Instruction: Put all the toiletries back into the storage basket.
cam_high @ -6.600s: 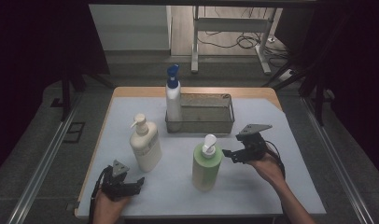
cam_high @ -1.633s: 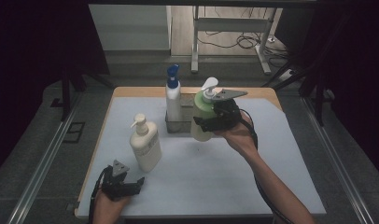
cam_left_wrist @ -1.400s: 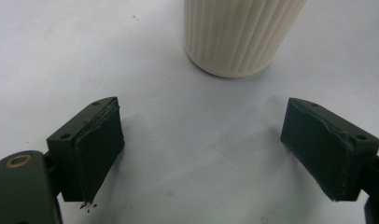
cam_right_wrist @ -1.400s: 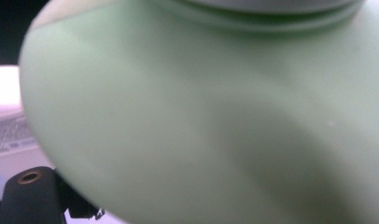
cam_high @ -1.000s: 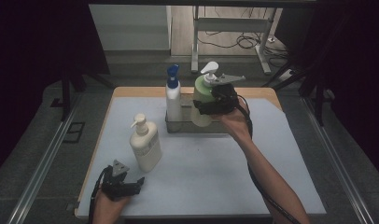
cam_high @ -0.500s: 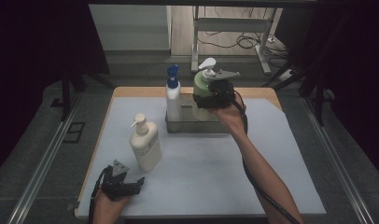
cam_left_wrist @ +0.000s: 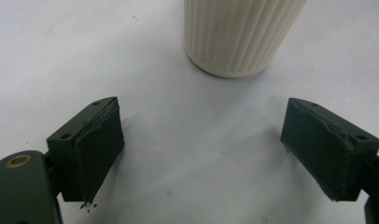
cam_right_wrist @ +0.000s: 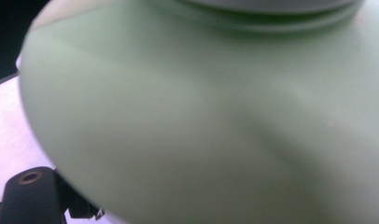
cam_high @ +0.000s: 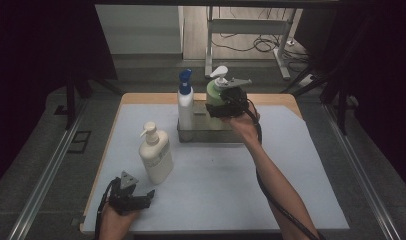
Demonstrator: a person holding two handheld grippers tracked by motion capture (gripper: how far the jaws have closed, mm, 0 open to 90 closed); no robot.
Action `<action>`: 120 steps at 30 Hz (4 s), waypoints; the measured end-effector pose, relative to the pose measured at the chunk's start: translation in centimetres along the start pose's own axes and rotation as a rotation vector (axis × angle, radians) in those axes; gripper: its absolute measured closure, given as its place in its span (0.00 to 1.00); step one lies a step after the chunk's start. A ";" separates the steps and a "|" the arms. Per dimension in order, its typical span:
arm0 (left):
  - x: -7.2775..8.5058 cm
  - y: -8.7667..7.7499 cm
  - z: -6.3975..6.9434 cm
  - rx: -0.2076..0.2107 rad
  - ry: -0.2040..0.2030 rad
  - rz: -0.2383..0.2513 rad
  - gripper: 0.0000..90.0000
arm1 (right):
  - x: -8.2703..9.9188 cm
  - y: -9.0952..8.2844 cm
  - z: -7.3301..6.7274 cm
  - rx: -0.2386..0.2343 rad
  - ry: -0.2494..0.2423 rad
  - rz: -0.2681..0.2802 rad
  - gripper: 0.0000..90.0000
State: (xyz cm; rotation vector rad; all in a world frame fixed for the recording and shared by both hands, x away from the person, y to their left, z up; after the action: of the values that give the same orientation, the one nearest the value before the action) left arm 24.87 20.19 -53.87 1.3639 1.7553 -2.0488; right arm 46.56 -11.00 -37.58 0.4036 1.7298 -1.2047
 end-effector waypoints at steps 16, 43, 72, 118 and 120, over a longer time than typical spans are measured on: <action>0.0 0.0 0.0 0.000 0.000 0.000 0.14 | 0.9 1.1 0.1 0.007 -0.005 -0.036 0.14; 0.0 0.0 0.0 0.000 0.000 -0.001 0.14 | 3.4 3.6 0.9 0.006 0.036 -0.103 0.14; 0.0 0.0 0.0 0.000 -0.001 0.000 0.14 | 4.3 3.0 1.7 -0.048 0.023 -0.094 0.11; 0.0 0.0 0.0 0.000 -0.001 -0.001 0.14 | 8.2 -0.3 5.3 -0.037 0.094 -0.136 0.95; 0.0 0.0 0.0 0.000 -0.001 -0.001 0.14 | 8.4 0.2 5.5 -0.031 0.106 -0.139 0.99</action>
State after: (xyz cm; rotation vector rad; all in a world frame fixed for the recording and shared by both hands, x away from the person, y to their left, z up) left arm 24.87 20.17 -53.86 1.3624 1.7562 -2.0496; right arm 45.40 -17.63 -45.05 0.3385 1.8906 -1.2728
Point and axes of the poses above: each handheld gripper's, and its own axes: y roughly forward along the jaws, x roughly out of its underside, z roughly to its right, the point moved 2 cm from there along y, roughly forward along the jaws, and after that the axes turned 9 degrees about y, right-handed, at the moved point
